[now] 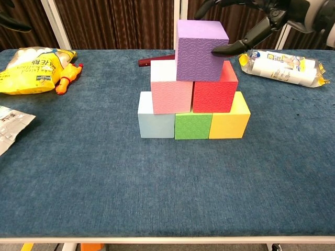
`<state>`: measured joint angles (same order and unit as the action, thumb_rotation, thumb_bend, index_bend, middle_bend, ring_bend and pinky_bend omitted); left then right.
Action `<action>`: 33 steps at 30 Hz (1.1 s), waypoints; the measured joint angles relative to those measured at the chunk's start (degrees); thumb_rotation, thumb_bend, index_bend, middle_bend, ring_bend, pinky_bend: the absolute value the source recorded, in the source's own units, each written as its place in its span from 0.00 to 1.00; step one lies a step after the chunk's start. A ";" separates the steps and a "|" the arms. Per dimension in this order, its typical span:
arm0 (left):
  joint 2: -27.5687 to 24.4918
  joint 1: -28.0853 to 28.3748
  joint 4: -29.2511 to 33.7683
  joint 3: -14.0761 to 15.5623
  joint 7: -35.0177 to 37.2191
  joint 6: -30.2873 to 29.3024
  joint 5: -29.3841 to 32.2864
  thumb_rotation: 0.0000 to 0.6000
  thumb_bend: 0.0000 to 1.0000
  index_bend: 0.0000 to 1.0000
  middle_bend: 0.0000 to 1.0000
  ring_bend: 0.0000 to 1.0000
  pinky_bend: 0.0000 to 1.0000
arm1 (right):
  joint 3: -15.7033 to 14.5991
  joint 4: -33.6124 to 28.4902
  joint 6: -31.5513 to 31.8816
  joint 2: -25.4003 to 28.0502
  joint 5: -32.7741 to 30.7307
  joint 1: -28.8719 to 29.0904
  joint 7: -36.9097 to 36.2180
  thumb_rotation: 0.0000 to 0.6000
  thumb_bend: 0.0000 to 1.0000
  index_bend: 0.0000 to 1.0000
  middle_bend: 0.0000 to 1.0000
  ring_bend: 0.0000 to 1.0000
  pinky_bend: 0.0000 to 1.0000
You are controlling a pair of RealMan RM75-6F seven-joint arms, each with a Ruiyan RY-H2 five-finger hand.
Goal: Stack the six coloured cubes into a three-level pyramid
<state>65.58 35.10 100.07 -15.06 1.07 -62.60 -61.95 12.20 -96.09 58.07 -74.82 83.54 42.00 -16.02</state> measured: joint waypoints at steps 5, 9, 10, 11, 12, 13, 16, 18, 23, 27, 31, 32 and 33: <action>-0.26 -0.54 0.01 -0.02 0.19 -0.38 -0.27 1.00 0.12 0.17 0.19 0.16 0.29 | -0.55 -2.26 1.34 2.83 0.68 -1.22 0.27 1.00 0.04 0.00 0.00 0.00 0.00; -0.59 -1.39 -0.47 0.15 0.34 -1.00 -0.25 1.00 0.12 0.17 0.19 0.16 0.28 | -0.77 -4.09 3.73 5.36 1.29 -2.86 0.45 1.00 0.04 0.00 0.00 0.00 0.00; -0.68 -1.67 -0.64 0.24 0.36 -1.24 -0.24 1.00 0.12 0.17 0.19 0.16 0.27 | -0.85 -4.56 4.73 6.20 1.52 -3.54 0.53 1.00 0.04 0.00 0.00 0.00 0.00; -0.78 -2.13 -0.93 0.40 0.36 -1.68 -0.22 1.00 0.12 0.17 0.19 0.15 0.26 | -0.94 -4.89 5.59 6.91 1.69 -4.15 0.63 1.00 0.05 0.00 0.00 0.00 0.00; -0.84 -2.51 -1.16 0.54 0.31 -2.09 -0.19 1.00 0.12 0.17 0.19 0.15 0.24 | -1.06 -5.19 6.53 7.71 1.84 -4.87 0.78 1.00 0.05 0.00 0.00 0.00 0.00; -0.88 -2.90 -1.45 0.71 0.17 -2.59 -0.18 1.00 0.12 0.17 0.19 0.14 0.23 | -1.25 -5.50 7.90 8.79 1.98 -5.97 1.15 1.00 0.05 0.00 0.00 0.00 0.00; -0.91 -4.69 -3.10 1.72 -0.73 -4.47 -0.16 1.00 0.12 0.17 0.19 0.13 0.20 | -1.88 -5.81 11.90 11.10 1.94 -9.33 3.14 1.00 0.08 0.00 0.04 0.00 0.00; -0.88 -6.25 -4.37 2.68 -1.13 -5.83 -0.33 1.00 0.12 0.17 0.19 0.12 0.20 | -2.42 -5.63 14.52 12.17 1.70 -11.76 4.39 1.00 0.08 0.00 0.08 0.00 0.00; -0.46 -10.35 -7.73 5.46 -1.52 -9.72 -2.33 1.00 0.12 0.18 0.19 0.12 0.19 | -4.89 -2.47 20.45 13.90 0.74 -18.50 5.92 1.00 0.10 0.00 0.12 0.00 0.00; 0.15 -13.91 -9.65 7.88 -0.33 -12.78 -4.92 1.00 0.12 0.18 0.19 0.12 0.19 | -7.15 1.94 21.71 13.75 0.23 -21.78 6.29 1.00 0.10 0.00 0.11 0.00 0.00; 1.16 -17.61 -11.00 9.77 1.71 -15.77 -7.01 1.00 0.12 0.18 0.19 0.12 0.18 | -9.25 6.87 21.25 11.74 0.22 -23.67 5.66 1.00 0.10 0.00 0.08 0.00 0.00; 1.60 -18.74 -11.50 10.36 2.17 -16.73 -7.73 1.00 0.12 0.18 0.19 0.12 0.18 | -9.63 7.85 21.22 11.11 0.35 -24.06 5.51 1.00 0.10 0.00 0.07 0.00 0.00; 1.94 -19.57 -11.83 10.71 2.45 -17.49 -8.17 1.00 0.12 0.18 0.19 0.12 0.18 | -9.95 8.76 21.29 10.41 0.56 -24.47 5.34 1.00 0.10 0.00 0.07 0.00 0.00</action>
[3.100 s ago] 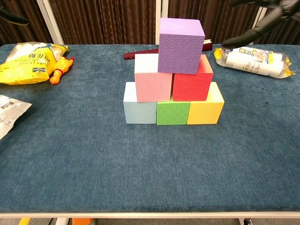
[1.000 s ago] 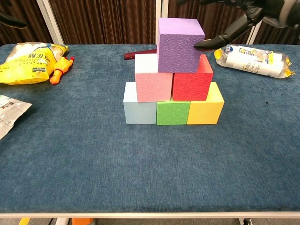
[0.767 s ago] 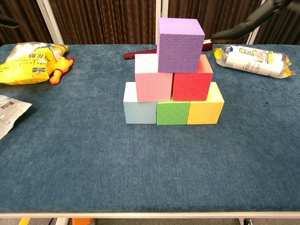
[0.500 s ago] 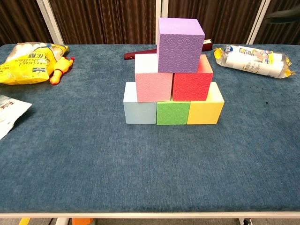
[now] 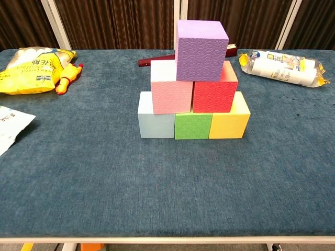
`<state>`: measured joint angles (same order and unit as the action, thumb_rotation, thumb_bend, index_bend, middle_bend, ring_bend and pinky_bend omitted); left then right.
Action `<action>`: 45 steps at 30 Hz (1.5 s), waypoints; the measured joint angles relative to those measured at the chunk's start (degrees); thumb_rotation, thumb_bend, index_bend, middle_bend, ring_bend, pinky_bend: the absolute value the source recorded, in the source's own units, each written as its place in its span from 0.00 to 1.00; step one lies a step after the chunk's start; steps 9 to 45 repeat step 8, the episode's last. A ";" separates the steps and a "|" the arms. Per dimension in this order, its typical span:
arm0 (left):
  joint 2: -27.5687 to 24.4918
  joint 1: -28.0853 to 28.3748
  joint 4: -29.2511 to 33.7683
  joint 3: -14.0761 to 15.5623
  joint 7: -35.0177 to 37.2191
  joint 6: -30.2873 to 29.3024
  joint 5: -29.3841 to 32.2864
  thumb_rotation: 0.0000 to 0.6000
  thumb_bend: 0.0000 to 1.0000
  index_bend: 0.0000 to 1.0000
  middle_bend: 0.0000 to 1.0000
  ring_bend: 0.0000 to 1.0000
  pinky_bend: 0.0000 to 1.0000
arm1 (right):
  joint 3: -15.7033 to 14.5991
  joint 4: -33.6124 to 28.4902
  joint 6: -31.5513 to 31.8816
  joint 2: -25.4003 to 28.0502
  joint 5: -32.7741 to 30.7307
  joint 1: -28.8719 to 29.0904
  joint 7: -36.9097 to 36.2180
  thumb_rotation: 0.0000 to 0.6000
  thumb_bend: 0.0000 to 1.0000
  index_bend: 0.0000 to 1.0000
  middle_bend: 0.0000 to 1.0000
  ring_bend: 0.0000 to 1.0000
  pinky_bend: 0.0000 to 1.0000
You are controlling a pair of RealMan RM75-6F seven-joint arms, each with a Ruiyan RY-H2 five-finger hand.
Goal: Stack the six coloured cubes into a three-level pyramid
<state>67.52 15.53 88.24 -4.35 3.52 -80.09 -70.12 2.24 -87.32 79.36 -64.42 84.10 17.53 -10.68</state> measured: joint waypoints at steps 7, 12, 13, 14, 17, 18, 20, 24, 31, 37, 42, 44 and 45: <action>3.11 -6.12 -1.06 2.33 2.08 -6.37 -2.87 1.00 0.12 0.18 0.19 0.12 0.18 | -1.11 3.41 3.55 -4.13 1.13 -3.94 -1.05 1.00 0.10 0.00 0.07 0.00 0.00; 3.63 -7.05 -1.03 2.84 2.15 -7.24 -3.62 1.00 0.12 0.18 0.19 0.12 0.18 | -1.16 3.48 4.06 -4.43 1.13 -4.46 -0.98 1.00 0.10 0.00 0.08 0.00 0.00; 3.63 -7.05 -1.03 2.84 2.15 -7.24 -3.62 1.00 0.12 0.18 0.19 0.12 0.18 | -1.16 3.48 4.06 -4.43 1.13 -4.46 -0.98 1.00 0.10 0.00 0.08 0.00 0.00; 3.63 -7.05 -1.03 2.84 2.15 -7.24 -3.62 1.00 0.12 0.18 0.19 0.12 0.18 | -1.16 3.48 4.06 -4.43 1.13 -4.46 -0.98 1.00 0.10 0.00 0.08 0.00 0.00; 3.63 -7.05 -1.03 2.84 2.15 -7.24 -3.62 1.00 0.12 0.18 0.19 0.12 0.18 | -1.16 3.48 4.06 -4.43 1.13 -4.46 -0.98 1.00 0.10 0.00 0.08 0.00 0.00; 3.63 -7.05 -1.03 2.84 2.15 -7.24 -3.62 1.00 0.12 0.18 0.19 0.12 0.18 | -1.16 3.48 4.06 -4.43 1.13 -4.46 -0.98 1.00 0.10 0.00 0.08 0.00 0.00; 3.63 -7.05 -1.03 2.84 2.15 -7.24 -3.62 1.00 0.12 0.18 0.19 0.12 0.18 | -1.16 3.48 4.06 -4.43 1.13 -4.46 -0.98 1.00 0.10 0.00 0.08 0.00 0.00; 3.63 -7.05 -1.03 2.84 2.15 -7.24 -3.62 1.00 0.12 0.18 0.19 0.12 0.18 | -1.16 3.48 4.06 -4.43 1.13 -4.46 -0.98 1.00 0.10 0.00 0.08 0.00 0.00; 3.63 -7.05 -1.03 2.84 2.15 -7.24 -3.62 1.00 0.12 0.18 0.19 0.12 0.18 | -1.16 3.48 4.06 -4.43 1.13 -4.46 -0.98 1.00 0.10 0.00 0.08 0.00 0.00; 3.63 -7.05 -1.03 2.84 2.15 -7.24 -3.62 1.00 0.12 0.18 0.19 0.12 0.18 | -1.16 3.48 4.06 -4.43 1.13 -4.46 -0.98 1.00 0.10 0.00 0.08 0.00 0.00; 3.63 -7.05 -1.03 2.84 2.15 -7.24 -3.62 1.00 0.12 0.18 0.19 0.12 0.18 | -1.16 3.48 4.06 -4.43 1.13 -4.46 -0.98 1.00 0.10 0.00 0.08 0.00 0.00; 3.63 -7.05 -1.03 2.84 2.15 -7.24 -3.62 1.00 0.12 0.18 0.19 0.12 0.18 | -1.16 3.48 4.06 -4.43 1.13 -4.46 -0.98 1.00 0.10 0.00 0.08 0.00 0.00; 3.63 -7.05 -1.03 2.84 2.15 -7.24 -3.62 1.00 0.12 0.18 0.19 0.12 0.18 | -1.16 3.48 4.06 -4.43 1.13 -4.46 -0.98 1.00 0.10 0.00 0.08 0.00 0.00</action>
